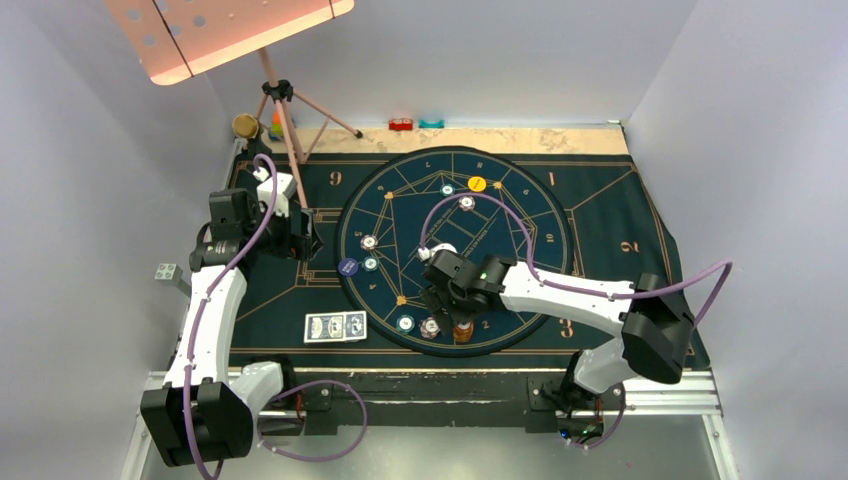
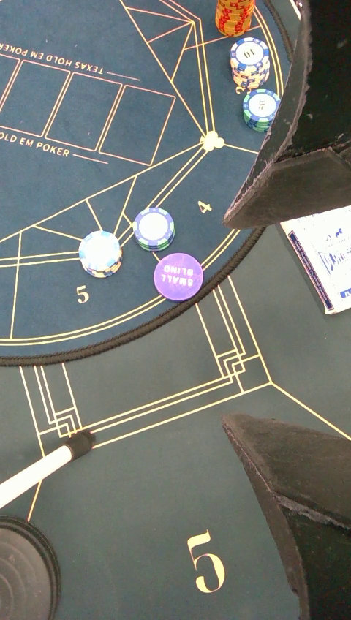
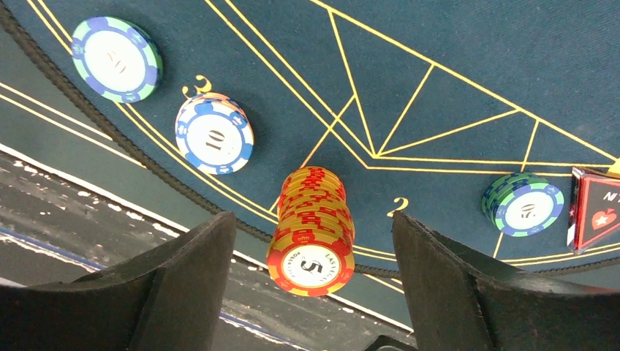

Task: Distribute texas hold em gaming equipment

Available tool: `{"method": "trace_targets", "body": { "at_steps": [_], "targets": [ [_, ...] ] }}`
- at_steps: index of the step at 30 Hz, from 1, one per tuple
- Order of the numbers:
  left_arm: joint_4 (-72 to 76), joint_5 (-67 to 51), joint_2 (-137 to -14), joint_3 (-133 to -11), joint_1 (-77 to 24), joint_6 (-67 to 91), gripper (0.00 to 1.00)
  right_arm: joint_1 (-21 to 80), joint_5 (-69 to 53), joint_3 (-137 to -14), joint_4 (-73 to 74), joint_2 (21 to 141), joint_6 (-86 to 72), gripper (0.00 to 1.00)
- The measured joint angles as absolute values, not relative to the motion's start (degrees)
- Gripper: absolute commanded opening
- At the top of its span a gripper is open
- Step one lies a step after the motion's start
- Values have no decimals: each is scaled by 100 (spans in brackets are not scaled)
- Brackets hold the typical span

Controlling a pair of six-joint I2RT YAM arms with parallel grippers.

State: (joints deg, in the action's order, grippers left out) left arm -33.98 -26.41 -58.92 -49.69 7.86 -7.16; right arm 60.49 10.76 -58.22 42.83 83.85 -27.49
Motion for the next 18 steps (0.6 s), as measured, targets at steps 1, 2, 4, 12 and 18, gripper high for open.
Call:
{"method": "trace_targets", "body": {
  "at_steps": [1, 2, 4, 12, 18],
  "targets": [
    [-3398, -2641, -5892, -4969, 786, -716, 100, 6051, 1076, -5798, 4276, 8396, -2757, 78],
    [-3398, -2641, -5892, -4969, 786, -716, 100, 6066, 1076, -5758, 4263, 8401, -2768, 77],
    [-3398, -2641, -5892, -4969, 786, -718, 100, 6075, 1076, -5708, 4259, 8401, -2801, 74],
    [-3398, -2641, -5892, -4969, 786, -729, 100, 6086, 1074, -5588, 4200, 8407, -2867, 65],
    [-3398, -2641, -5892, -4969, 786, -729, 100, 6112, 1072, -5570, 4198, 8407, -2891, 59]
  ]
}}
